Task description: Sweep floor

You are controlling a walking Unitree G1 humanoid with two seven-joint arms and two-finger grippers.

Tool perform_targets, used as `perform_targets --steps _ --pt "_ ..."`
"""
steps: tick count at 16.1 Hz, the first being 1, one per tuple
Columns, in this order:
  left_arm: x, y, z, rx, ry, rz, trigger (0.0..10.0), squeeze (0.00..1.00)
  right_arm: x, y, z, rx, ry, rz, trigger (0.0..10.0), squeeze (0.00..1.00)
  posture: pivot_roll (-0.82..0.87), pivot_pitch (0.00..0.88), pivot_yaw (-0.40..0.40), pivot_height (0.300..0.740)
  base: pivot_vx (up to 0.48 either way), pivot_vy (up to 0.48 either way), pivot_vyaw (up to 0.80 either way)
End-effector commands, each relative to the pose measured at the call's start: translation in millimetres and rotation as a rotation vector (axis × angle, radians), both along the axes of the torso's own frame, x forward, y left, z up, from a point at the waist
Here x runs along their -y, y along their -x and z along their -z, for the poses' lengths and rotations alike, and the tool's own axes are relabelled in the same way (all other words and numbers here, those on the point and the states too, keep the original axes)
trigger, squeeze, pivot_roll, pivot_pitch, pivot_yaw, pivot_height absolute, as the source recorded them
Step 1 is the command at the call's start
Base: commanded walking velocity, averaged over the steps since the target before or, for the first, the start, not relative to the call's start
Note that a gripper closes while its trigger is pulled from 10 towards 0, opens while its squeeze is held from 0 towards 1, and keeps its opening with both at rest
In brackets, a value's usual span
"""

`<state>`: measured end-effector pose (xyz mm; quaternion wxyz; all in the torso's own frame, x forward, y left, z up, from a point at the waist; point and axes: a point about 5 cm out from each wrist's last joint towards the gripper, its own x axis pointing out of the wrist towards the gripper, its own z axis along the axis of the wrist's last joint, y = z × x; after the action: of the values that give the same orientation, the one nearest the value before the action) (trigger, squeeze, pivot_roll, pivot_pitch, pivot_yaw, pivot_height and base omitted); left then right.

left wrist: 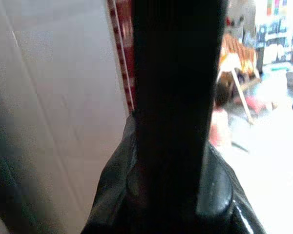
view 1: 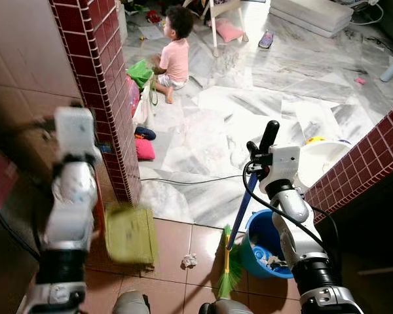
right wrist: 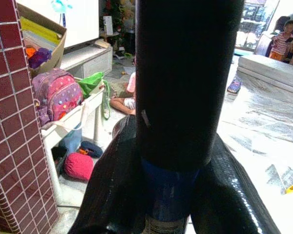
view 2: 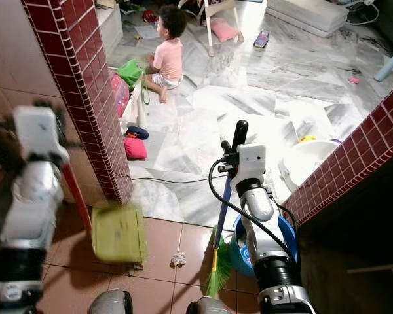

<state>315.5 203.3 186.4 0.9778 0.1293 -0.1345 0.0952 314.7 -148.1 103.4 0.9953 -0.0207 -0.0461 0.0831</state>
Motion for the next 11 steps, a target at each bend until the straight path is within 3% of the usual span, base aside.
perform_targets --steps 1,3,5,11 --pt "2.4 1.5 -20 0.078 -0.078 0.006 10.0 0.00 1.3 -2.5 -5 0.016 0.024 -0.005 10.0 0.00 0.03 0.060 -0.096 0.740 0.000 0.000 0.00" --pt "0.6 5.0 -10 0.011 -0.170 0.003 10.0 0.00 3.0 -2.1 -5 0.015 0.025 -0.003 10.0 0.00 0.02 0.063 -0.093 0.740 0.000 0.000 0.00" --pt "0.0 10.8 4 -0.046 -0.200 0.015 10.0 0.00 4.2 -1.8 -5 0.015 0.026 0.001 10.0 0.00 0.02 0.065 -0.092 0.740 0.000 0.000 0.00" --pt "2.3 13.9 34 -0.126 -0.223 0.032 10.0 0.00 3.1 -2.7 -6 0.015 0.023 -0.003 10.0 0.00 0.02 0.072 -0.100 0.740 0.000 0.000 0.00"
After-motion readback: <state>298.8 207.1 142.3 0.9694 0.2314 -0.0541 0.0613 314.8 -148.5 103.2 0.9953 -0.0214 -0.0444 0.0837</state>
